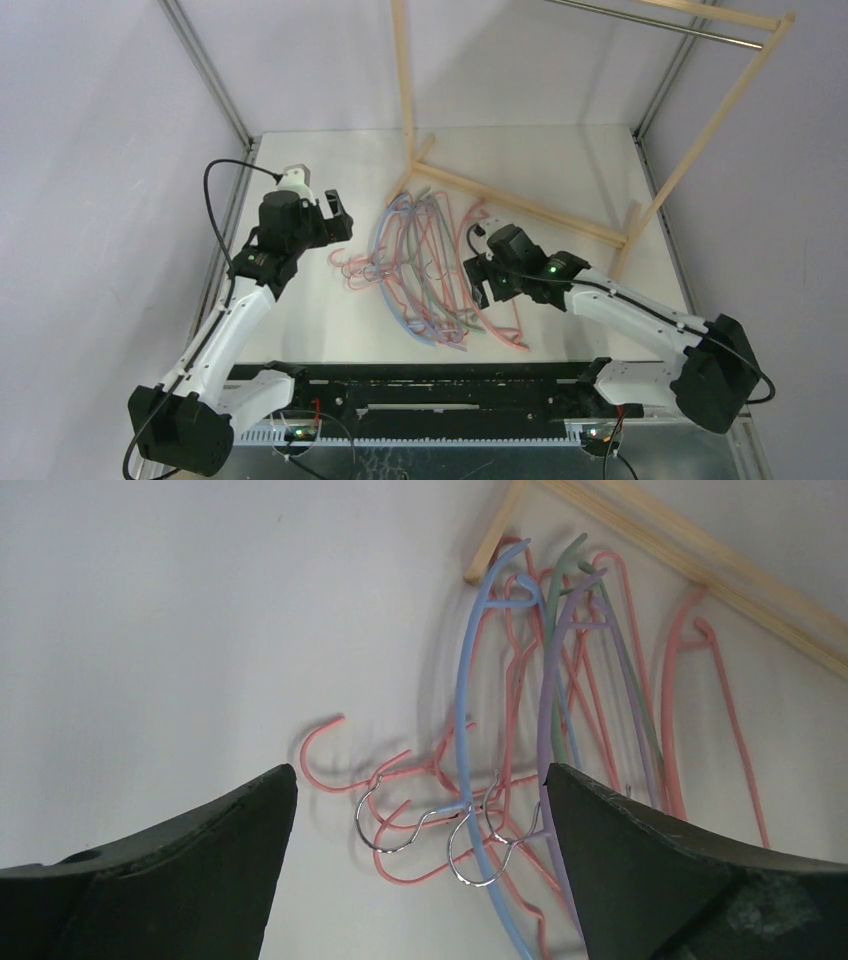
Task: Organize the hangers
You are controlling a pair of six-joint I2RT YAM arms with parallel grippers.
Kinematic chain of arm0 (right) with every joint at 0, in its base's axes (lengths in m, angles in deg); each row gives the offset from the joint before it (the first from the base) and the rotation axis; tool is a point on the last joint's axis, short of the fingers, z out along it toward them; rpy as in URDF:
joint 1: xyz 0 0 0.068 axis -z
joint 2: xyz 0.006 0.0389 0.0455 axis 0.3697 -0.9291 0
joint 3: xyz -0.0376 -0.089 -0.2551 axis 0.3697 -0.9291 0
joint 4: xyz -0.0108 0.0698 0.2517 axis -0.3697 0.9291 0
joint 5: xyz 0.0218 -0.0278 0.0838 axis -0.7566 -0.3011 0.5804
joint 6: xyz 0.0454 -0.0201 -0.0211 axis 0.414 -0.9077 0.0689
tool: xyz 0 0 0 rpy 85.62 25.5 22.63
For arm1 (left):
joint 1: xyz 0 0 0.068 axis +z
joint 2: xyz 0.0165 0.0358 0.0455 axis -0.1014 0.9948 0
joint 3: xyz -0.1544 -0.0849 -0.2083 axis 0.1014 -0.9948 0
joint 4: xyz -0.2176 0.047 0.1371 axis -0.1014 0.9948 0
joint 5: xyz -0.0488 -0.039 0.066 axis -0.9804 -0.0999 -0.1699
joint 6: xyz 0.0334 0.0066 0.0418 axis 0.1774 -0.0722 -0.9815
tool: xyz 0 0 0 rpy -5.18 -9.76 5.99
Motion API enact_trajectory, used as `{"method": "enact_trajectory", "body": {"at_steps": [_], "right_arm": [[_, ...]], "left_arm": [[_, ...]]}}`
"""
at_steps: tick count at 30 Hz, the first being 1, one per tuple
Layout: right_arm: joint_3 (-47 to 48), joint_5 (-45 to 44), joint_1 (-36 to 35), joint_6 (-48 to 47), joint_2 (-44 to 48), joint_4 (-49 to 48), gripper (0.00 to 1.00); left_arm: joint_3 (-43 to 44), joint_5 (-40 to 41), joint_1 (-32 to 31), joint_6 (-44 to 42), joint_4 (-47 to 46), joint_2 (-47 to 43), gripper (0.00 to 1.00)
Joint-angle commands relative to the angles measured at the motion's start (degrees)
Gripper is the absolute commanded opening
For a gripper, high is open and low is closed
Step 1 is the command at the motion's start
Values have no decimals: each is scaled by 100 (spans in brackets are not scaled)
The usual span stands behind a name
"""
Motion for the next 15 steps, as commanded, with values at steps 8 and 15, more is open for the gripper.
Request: {"method": "enact_trajectory", "body": {"at_steps": [8, 15], "right_arm": [[-140, -729, -869, 118, -1022, 41, 81], [-179, -879, -931, 453, -1313, 171, 68]], "left_arm": [[-291, 190, -39, 131, -117, -264, 100], [-422, 244, -35, 132, -114, -328, 100]]}}
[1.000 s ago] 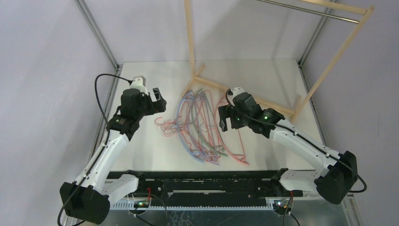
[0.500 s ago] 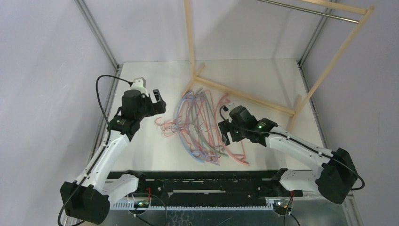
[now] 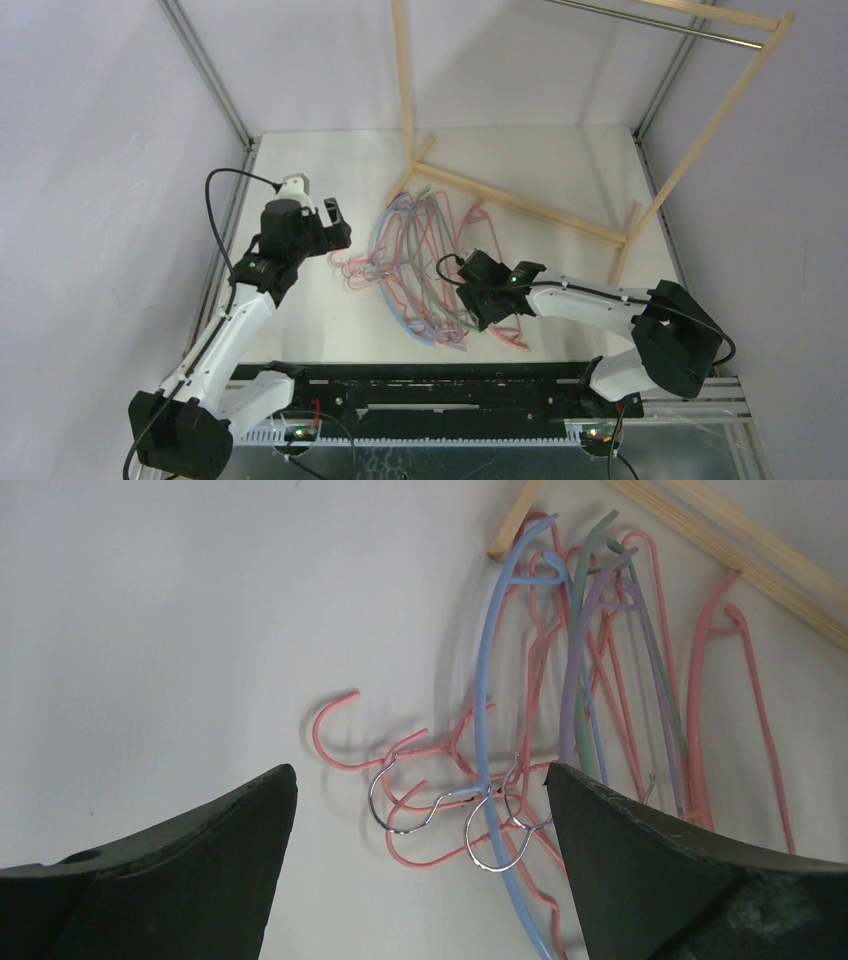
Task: Organize the hangers
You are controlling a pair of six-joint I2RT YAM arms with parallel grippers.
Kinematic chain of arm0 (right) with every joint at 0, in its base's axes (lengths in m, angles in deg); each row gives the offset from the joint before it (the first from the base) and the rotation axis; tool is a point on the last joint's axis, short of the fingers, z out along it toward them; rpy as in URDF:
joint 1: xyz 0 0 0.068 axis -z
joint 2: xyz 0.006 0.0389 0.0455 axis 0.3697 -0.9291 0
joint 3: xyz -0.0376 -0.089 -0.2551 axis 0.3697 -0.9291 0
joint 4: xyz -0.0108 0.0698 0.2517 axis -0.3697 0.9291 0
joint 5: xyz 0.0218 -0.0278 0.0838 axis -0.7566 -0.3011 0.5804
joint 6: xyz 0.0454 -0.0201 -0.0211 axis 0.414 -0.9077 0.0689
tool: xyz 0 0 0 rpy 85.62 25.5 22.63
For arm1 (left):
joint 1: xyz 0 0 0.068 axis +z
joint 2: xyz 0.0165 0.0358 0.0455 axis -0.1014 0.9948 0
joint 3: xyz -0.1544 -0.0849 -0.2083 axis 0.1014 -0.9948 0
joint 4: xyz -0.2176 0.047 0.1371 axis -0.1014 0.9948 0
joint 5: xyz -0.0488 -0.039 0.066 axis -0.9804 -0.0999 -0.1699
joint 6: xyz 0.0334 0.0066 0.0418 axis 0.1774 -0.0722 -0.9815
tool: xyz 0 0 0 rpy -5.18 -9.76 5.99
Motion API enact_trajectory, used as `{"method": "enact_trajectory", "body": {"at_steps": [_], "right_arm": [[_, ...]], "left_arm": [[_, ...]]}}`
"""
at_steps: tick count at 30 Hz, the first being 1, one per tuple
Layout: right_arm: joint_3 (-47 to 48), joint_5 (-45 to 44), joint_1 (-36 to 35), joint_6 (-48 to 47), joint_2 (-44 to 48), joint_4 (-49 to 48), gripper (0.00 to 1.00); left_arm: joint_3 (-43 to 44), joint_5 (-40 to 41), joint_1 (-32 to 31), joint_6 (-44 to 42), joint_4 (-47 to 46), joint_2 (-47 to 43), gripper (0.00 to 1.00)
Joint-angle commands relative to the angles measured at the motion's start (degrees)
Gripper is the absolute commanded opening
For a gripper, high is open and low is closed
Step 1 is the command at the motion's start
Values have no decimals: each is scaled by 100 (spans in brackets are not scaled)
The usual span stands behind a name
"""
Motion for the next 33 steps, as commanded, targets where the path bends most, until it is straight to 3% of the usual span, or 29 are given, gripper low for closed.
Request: {"method": "enact_trajectory", "body": {"at_steps": [1, 21, 33], "right_arm": [[12, -248, -70, 280, 35, 11, 68], [-233, -137, -62, 685, -125, -307, 63], [-233, -164, -46, 981, -409, -286, 61]], "left_arm": [[-77, 94, -40, 47, -133, -145, 100], [-8, 39, -33, 20, -95, -76, 100], [-399, 204, -34, 139, -72, -573, 100]]}}
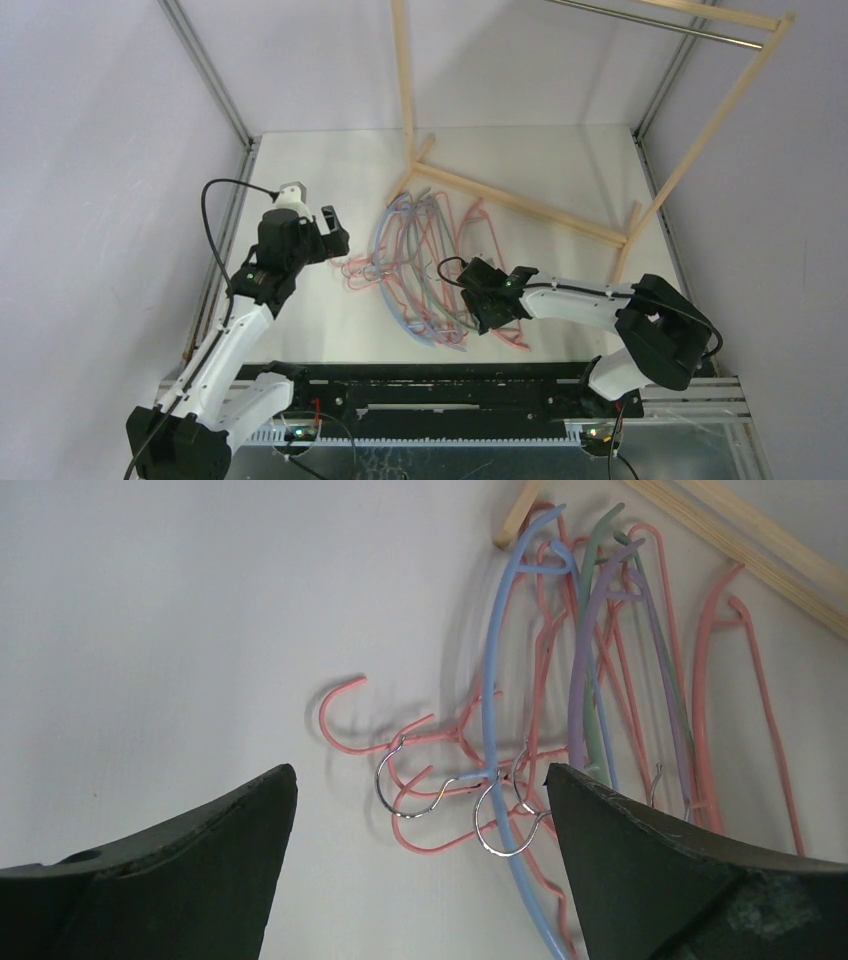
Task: Organize the hangers
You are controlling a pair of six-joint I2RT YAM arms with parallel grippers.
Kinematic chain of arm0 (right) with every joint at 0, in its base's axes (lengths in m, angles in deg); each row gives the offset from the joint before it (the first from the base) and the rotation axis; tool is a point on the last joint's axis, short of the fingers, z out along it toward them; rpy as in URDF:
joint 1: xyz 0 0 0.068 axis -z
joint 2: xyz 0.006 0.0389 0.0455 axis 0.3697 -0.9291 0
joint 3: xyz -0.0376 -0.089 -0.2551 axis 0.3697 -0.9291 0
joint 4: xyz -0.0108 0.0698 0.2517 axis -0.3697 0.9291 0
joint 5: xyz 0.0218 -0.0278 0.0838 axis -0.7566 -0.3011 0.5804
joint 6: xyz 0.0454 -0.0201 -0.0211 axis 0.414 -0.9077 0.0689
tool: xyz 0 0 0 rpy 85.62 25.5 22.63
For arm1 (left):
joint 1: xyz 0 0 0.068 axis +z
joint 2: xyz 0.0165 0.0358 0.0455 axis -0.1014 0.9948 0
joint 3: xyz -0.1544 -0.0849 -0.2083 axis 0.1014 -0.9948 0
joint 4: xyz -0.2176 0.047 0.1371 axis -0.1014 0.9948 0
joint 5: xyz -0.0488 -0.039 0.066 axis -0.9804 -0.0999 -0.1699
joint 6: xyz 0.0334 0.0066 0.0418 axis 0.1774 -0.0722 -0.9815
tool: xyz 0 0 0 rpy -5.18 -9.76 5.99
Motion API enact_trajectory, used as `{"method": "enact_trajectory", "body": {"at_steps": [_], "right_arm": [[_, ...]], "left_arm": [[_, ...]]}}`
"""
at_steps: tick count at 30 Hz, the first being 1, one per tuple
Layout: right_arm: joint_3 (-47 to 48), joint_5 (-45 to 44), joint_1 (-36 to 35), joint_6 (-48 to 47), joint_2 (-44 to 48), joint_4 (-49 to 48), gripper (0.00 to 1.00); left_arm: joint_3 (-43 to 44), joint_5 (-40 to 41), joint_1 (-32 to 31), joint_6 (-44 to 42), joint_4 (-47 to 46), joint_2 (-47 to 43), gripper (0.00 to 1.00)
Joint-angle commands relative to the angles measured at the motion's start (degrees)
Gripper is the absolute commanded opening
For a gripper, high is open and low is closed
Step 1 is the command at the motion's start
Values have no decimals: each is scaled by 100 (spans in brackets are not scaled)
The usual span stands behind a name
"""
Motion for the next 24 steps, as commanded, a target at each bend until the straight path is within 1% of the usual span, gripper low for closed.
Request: {"method": "enact_trajectory", "body": {"at_steps": [1, 2, 3, 5, 9, 13, 14, 18, 22, 24], "right_arm": [[49, -54, -16, 273, -84, -65, 59], [48, -46, -9, 288, -113, -70, 57], [50, -29, -5, 300, -137, -67, 53], [46, -2, 4, 326, -198, -69, 40], [51, 29, 4, 336, -245, -80, 25], [55, 65, 26, 292, -239, -61, 2], [87, 65, 26, 252, -220, -17, 0], [361, 28, 22, 116, -49, 326, 0], [734, -14, 48, 67, 435, 743, 0], [921, 232, 121, 9, 742, 832, 0]], "left_arm": [[-90, 178, -37, 104, -58, -217, 100], [-86, 204, -40, 88, -45, -221, 100], [-75, 215, -39, 81, -40, -223, 100], [-41, 223, -37, 63, -28, -204, 100], [14, 221, -36, 62, -25, -155, 100], [11, 255, -36, 66, -55, -125, 100], [7, 263, -36, 72, -66, -116, 100], [-2, 283, -40, 84, -110, -83, 100], [2, 392, -38, 76, -133, -79, 100], [12, 427, -34, 62, -131, -74, 100]]}}
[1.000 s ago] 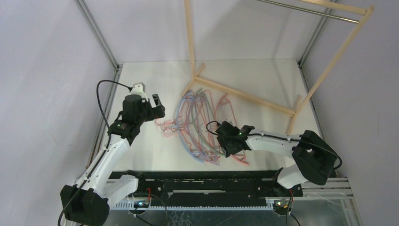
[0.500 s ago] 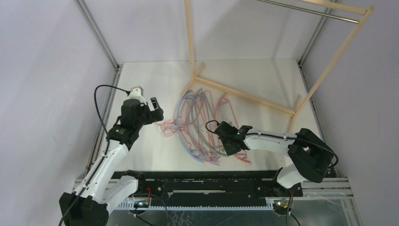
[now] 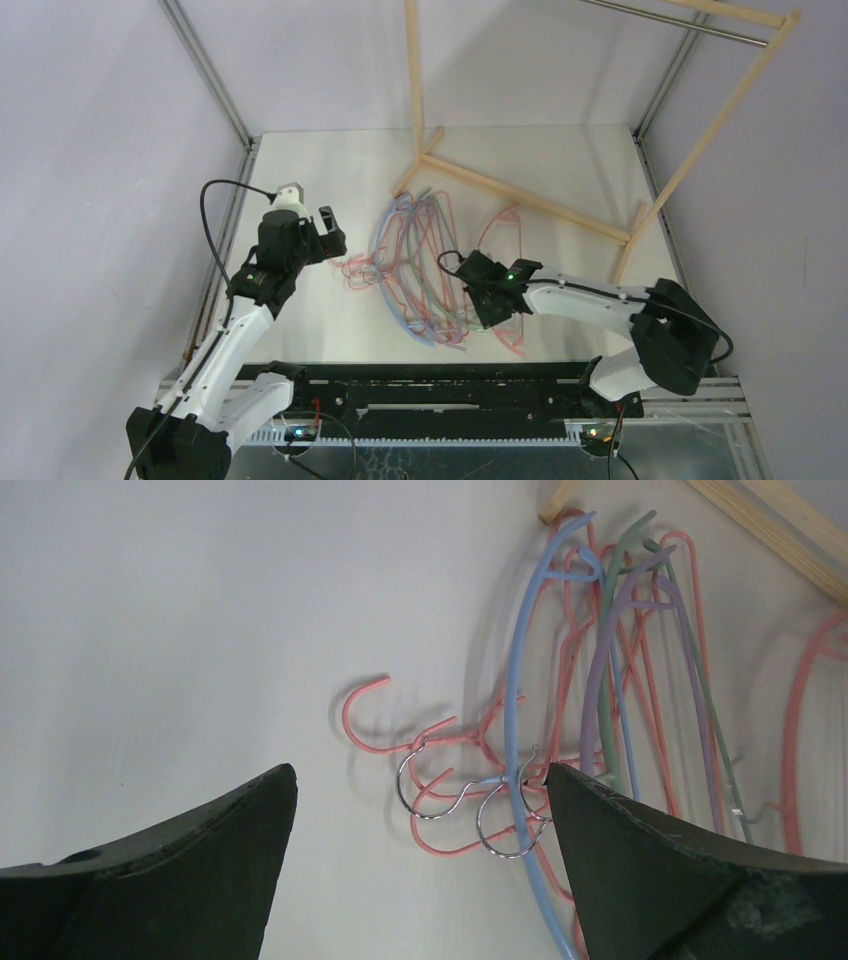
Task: Organize the hangers
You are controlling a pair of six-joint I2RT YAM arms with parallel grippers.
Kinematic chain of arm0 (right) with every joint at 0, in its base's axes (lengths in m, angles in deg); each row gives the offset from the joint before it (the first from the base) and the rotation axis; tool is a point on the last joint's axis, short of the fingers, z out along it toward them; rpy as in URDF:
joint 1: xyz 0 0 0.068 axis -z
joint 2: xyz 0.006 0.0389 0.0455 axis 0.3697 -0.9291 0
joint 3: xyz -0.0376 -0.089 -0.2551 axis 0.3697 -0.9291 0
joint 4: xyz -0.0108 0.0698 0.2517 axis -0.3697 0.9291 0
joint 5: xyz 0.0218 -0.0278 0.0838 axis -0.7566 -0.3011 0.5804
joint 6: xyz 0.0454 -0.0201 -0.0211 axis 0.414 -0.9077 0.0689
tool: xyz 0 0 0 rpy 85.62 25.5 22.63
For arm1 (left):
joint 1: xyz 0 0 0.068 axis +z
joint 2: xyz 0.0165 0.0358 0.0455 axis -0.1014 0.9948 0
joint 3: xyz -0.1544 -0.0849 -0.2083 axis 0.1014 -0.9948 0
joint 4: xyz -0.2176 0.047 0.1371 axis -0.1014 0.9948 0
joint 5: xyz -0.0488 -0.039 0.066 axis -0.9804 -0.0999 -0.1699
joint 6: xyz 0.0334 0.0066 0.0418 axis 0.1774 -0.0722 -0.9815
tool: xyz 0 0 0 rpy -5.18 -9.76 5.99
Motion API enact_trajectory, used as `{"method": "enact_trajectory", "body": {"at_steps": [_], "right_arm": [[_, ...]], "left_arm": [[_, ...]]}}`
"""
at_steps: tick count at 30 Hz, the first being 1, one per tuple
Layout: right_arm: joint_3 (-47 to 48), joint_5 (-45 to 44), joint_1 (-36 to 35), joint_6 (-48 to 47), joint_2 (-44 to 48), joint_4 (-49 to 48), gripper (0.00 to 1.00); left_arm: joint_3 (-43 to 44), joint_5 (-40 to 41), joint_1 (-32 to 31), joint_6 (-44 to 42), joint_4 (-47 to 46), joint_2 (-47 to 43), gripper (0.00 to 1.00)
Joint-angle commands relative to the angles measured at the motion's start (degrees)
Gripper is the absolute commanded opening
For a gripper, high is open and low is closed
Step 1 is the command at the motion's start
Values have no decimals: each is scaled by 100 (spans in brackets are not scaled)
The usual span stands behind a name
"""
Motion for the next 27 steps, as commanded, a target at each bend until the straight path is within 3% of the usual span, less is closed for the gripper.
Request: {"method": "enact_trajectory", "body": {"at_steps": [1, 9, 16, 20, 27], "right_arm": [[659, 213, 152, -172, 859, 338, 0], [1887, 2399, 926, -353, 1781, 743, 0], [2732, 4108, 3300, 520, 2687, -44, 0], [3145, 4186, 4294, 584, 2670, -547, 0], [4130, 4160, 5128, 584, 2163, -972, 0]], "left_arm": [[85, 201, -40, 56, -166, 3, 100], [213, 232, -40, 70, -219, 139, 99], [258, 171, -36, 111, -301, 255, 100], [289, 164, -39, 112, -321, 344, 100], [500, 109, -39, -4, -300, 437, 100]]}}
